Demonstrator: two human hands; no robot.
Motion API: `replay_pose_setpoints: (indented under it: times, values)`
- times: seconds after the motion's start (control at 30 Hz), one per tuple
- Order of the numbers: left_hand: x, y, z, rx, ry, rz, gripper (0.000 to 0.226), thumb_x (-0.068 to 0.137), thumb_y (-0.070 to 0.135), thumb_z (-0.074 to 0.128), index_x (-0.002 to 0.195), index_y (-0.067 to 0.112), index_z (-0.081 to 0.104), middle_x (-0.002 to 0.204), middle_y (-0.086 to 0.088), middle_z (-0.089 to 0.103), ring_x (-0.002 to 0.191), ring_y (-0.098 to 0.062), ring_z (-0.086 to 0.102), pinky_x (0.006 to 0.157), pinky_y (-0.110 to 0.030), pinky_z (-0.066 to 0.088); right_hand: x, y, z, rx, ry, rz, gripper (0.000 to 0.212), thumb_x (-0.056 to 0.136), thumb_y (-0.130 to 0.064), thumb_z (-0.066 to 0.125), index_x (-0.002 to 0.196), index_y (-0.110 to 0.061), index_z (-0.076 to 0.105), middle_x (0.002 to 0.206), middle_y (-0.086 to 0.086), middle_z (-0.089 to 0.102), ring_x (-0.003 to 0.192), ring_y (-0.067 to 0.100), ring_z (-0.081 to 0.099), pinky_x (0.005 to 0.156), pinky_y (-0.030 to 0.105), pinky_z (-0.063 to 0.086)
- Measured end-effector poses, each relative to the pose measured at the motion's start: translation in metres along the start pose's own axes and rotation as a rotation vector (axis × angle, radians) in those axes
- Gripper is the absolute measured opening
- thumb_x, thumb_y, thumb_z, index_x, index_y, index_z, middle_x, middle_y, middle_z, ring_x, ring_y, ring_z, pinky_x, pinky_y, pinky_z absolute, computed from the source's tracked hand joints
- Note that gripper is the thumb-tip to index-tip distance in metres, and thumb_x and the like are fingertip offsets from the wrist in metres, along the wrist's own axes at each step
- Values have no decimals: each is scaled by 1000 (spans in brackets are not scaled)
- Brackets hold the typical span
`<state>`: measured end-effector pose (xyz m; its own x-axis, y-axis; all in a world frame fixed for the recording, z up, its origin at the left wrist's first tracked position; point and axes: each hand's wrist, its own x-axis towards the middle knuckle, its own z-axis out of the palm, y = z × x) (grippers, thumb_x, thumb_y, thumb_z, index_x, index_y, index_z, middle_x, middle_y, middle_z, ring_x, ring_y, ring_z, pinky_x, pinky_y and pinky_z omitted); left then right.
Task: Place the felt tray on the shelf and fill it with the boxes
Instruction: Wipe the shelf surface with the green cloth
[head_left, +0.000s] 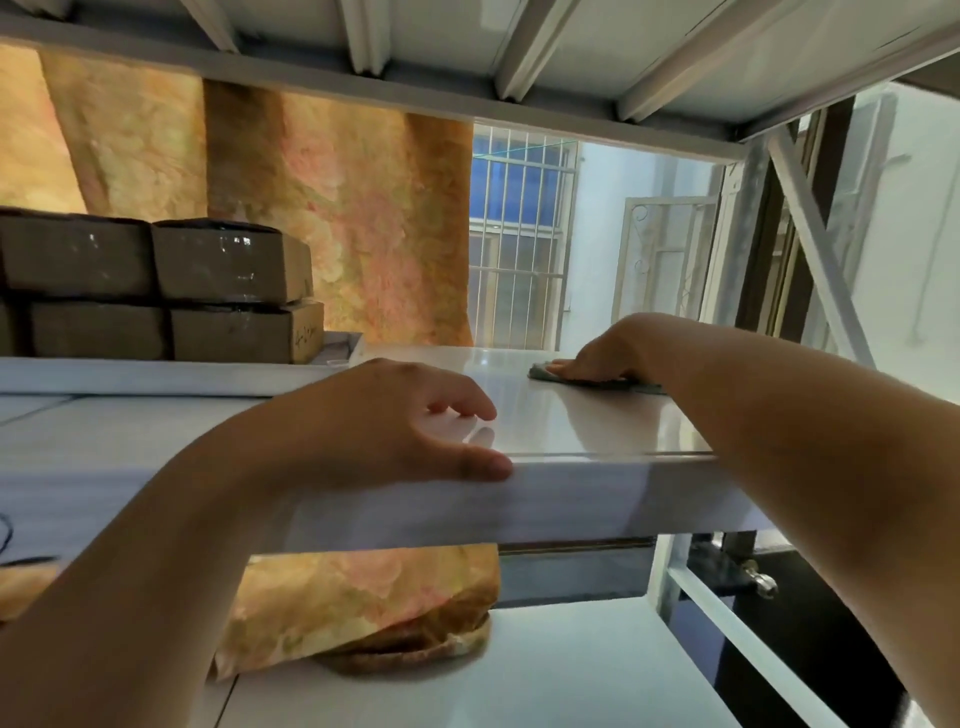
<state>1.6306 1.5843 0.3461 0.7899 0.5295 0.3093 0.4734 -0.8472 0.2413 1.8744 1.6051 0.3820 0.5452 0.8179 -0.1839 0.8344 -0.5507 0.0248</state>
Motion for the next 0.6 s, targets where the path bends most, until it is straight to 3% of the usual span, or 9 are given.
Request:
replay_pose_setpoints:
  times: [0.13, 0.23, 0.37, 0.5, 0.6]
  values:
    - [-2, 5, 2, 28, -8, -22, 53, 60, 84, 46, 101, 52, 53, 112, 27, 52, 91, 8, 49, 76, -7, 34, -36, 24, 14, 61, -2, -130, 60, 96, -58, 10, 150, -32, 11, 159, 2, 13, 146, 22, 15, 118, 39, 8]
    - [3, 25, 15, 119, 27, 29, 42, 77, 70, 50, 111, 45, 55, 118, 16, 56, 98, -4, 49, 83, -24, 41, -58, 40, 23, 76, -14, -203, 56, 95, -59, 9, 148, -42, 6, 160, -5, 4, 147, 21, 2, 116, 44, -2]
    - [17, 64, 34, 170, 71, 145, 38, 86, 57, 49, 119, 39, 54, 124, 11, 55, 95, -6, 43, 88, -30, 43, -90, 59, 38, 79, 27, -300, 52, 97, -53, 10, 148, -43, 4, 160, -3, 4, 147, 22, 0, 116, 44, -3]
    - [28, 78, 38, 142, 95, 200, 33, 88, 53, 49, 115, 36, 59, 117, 10, 62, 95, -9, 52, 83, -31, 46, -116, 90, 53, 221, 40, -366, 50, 97, -51, 19, 146, -45, 12, 159, -8, 8, 146, 19, 1, 116, 42, -3]
    - [32, 85, 41, 124, 126, 201, 30, 89, 52, 48, 105, 30, 62, 105, 9, 63, 91, -10, 54, 75, -29, 43, -125, 107, 60, 166, 77, -379, 49, 101, -41, 19, 149, -38, 10, 159, -8, 9, 146, 12, 3, 114, 28, -2]
